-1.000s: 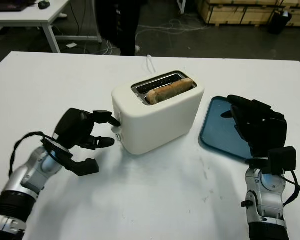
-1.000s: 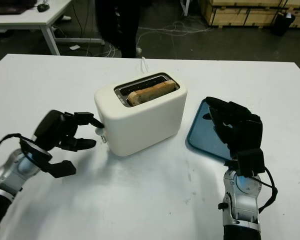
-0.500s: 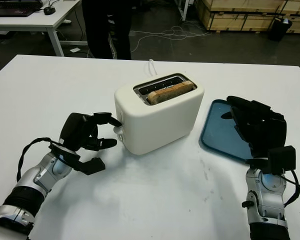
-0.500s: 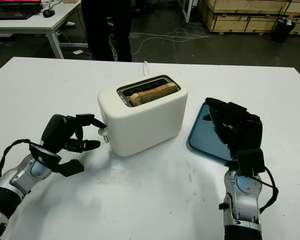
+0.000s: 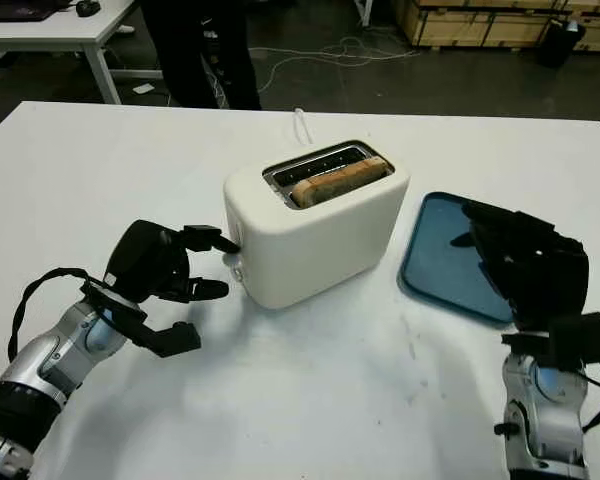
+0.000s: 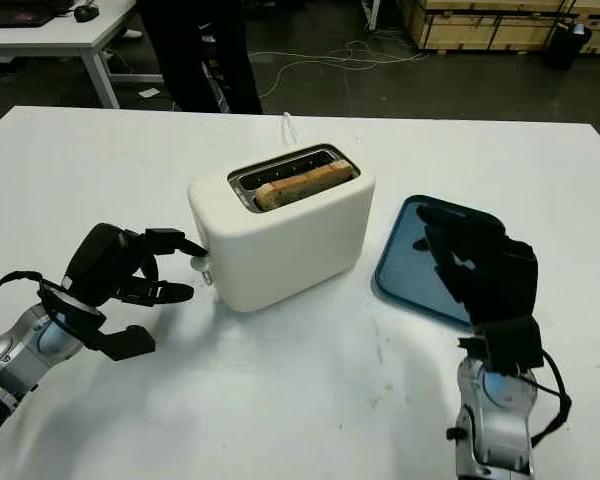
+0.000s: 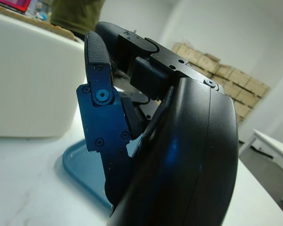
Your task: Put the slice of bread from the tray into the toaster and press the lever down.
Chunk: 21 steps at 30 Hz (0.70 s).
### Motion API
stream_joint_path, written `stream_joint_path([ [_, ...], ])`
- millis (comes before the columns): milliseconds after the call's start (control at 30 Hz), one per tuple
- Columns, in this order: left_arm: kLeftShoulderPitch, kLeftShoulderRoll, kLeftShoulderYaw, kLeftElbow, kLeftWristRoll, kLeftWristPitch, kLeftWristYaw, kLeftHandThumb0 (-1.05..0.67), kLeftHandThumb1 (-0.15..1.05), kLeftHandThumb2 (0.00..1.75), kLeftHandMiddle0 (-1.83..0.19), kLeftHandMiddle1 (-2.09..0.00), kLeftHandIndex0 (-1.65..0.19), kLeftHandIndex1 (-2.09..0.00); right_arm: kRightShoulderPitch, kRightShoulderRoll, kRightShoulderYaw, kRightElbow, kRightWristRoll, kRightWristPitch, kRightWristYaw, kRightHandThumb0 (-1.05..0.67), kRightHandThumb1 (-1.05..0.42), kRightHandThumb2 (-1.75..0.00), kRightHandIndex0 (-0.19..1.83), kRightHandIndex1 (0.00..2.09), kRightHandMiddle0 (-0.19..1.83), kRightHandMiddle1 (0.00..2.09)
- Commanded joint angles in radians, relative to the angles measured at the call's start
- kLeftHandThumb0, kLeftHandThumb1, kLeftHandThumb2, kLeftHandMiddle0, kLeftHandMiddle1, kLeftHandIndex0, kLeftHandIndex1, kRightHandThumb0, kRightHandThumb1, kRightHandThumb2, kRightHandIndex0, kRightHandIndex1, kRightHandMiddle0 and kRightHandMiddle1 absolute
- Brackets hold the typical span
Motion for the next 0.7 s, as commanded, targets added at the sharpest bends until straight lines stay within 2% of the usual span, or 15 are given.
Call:
stream_joint_path([
  [0, 0.085, -0.08, -0.254, 0.063, 0.127, 0.257, -0.517, -0.91, 0.83, 0.07, -1.57, -0.27, -1.55, -0.02, 0.018, -0.001, 0.005, -0.044, 0.002, 0.064, -0.002, -0.54, -0.92, -0.14, 0.76, 1.26, 1.17, 0.0],
  [100, 0.058, -0.069, -0.26, 0.063, 0.13, 0.272, -0.549, -0.92, 0.86, 0.05, -1.57, -0.24, -1.5, -0.01, -0.008, 0.007, 0.011, -0.016, 0.007, 0.054, -0.006, -0.56, -0.92, -0.14, 0.76, 1.22, 1.15, 0.0],
  [200, 0.044, -0.07, -0.266, 0.063, 0.132, 0.295, -0.573, -0.9, 0.87, 0.03, -1.57, -0.38, -1.55, -0.02, -0.022, 0.01, 0.019, -0.007, 0.006, 0.056, -0.007, -0.57, -0.92, -0.14, 0.76, 1.21, 1.15, 0.0],
  [333, 0.032, -0.082, -0.272, 0.078, 0.119, 0.311, -0.586, -0.9, 0.87, 0.01, -1.57, -0.31, -1.55, -0.01, -0.04, 0.007, 0.018, 0.004, 0.012, 0.054, -0.006, -0.56, -0.92, -0.14, 0.75, 1.25, 1.17, 0.01],
  [400, 0.031, -0.079, -0.266, 0.07, 0.111, 0.311, -0.573, -0.9, 0.86, 0.0, -1.57, -0.52, -1.57, -0.19, -0.048, 0.004, 0.017, 0.01, 0.007, 0.053, -0.008, -0.56, -0.92, -0.14, 0.74, 1.26, 1.16, 0.01],
  [467, 0.025, -0.071, -0.256, 0.063, 0.106, 0.305, -0.563, -0.9, 0.86, 0.01, -1.57, -0.59, -1.57, -0.23, -0.057, 0.001, 0.016, 0.021, 0.002, 0.047, -0.009, -0.56, -0.92, -0.14, 0.74, 1.27, 1.16, 0.0],
  [500, 0.016, -0.067, -0.252, 0.061, 0.101, 0.307, -0.57, -0.91, 0.87, 0.01, -1.57, -0.57, -1.57, -0.21, -0.062, 0.0, 0.015, 0.027, 0.0, 0.044, -0.01, -0.56, -0.92, -0.14, 0.74, 1.27, 1.16, 0.0],
  [600, -0.014, -0.055, -0.239, 0.037, 0.093, 0.336, -0.605, -0.9, 0.89, 0.01, -1.57, -0.29, -1.5, -0.04, -0.074, 0.002, 0.015, 0.042, 0.004, 0.038, -0.007, -0.57, -0.92, -0.14, 0.74, 1.27, 1.16, 0.0],
  [667, -0.014, -0.05, -0.211, 0.018, 0.077, 0.337, -0.584, -0.88, 0.87, 0.0, -1.57, -0.26, -1.48, -0.02, -0.074, 0.002, 0.015, 0.039, 0.007, 0.038, -0.005, -0.57, -0.92, -0.14, 0.75, 1.28, 1.15, 0.0],
])
